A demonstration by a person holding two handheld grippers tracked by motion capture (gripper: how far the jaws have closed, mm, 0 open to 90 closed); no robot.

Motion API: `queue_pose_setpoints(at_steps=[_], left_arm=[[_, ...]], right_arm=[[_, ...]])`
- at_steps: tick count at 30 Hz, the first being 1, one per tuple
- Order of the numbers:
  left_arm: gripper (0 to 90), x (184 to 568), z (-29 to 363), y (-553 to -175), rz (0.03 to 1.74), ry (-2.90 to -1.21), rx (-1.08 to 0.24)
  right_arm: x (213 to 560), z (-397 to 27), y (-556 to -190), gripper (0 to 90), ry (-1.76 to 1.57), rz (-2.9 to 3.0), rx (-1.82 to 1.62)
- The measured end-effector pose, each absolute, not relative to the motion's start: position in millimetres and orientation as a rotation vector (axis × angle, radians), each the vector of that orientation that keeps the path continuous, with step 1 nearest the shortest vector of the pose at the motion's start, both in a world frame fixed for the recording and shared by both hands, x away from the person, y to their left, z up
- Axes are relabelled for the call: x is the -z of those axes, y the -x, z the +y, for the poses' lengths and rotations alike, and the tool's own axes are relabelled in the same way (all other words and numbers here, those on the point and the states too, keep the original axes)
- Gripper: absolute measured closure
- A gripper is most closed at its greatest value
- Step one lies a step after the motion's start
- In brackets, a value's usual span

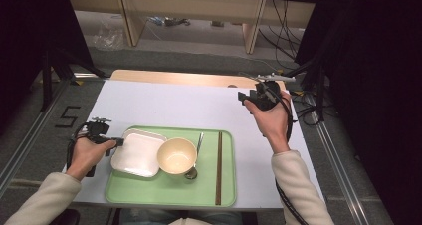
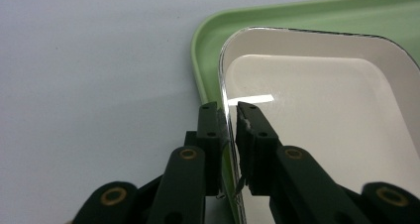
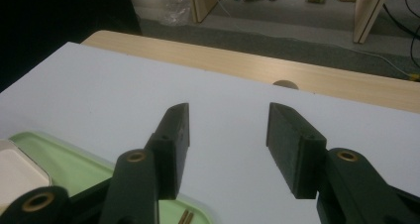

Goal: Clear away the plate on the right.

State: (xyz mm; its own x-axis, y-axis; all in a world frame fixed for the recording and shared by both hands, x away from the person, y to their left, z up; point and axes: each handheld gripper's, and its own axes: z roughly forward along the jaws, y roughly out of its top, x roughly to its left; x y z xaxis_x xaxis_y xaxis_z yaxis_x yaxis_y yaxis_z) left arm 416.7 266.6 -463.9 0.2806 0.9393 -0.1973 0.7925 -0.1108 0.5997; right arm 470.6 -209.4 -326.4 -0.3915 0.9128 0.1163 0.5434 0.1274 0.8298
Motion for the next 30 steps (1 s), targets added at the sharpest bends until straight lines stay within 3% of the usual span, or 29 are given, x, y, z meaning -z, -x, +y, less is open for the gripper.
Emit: queue_pose_setpoints(at_steps=[12, 18, 25, 30], left_arm=[[74.0, 462, 272, -407, 1.502, -1.928, -0.373], [82.3, 467, 267, -405, 1.534, -1.962, -0.314], [84.0, 465, 273, -407, 1.437, -2.080, -0.364], [83.9, 465, 265, -399, 1.542, -2.033, -0.377]], right_arm=[[327, -207, -469, 52.1, -1.429, 1.994, -1.168], [329, -208, -471, 52.1, -1.415, 1.996, -1.172], [329, -209, -471, 52.1, -1.420, 1.999, -1.156], [331, -206, -471, 51.9, -1.425, 1.998, -1.153]])
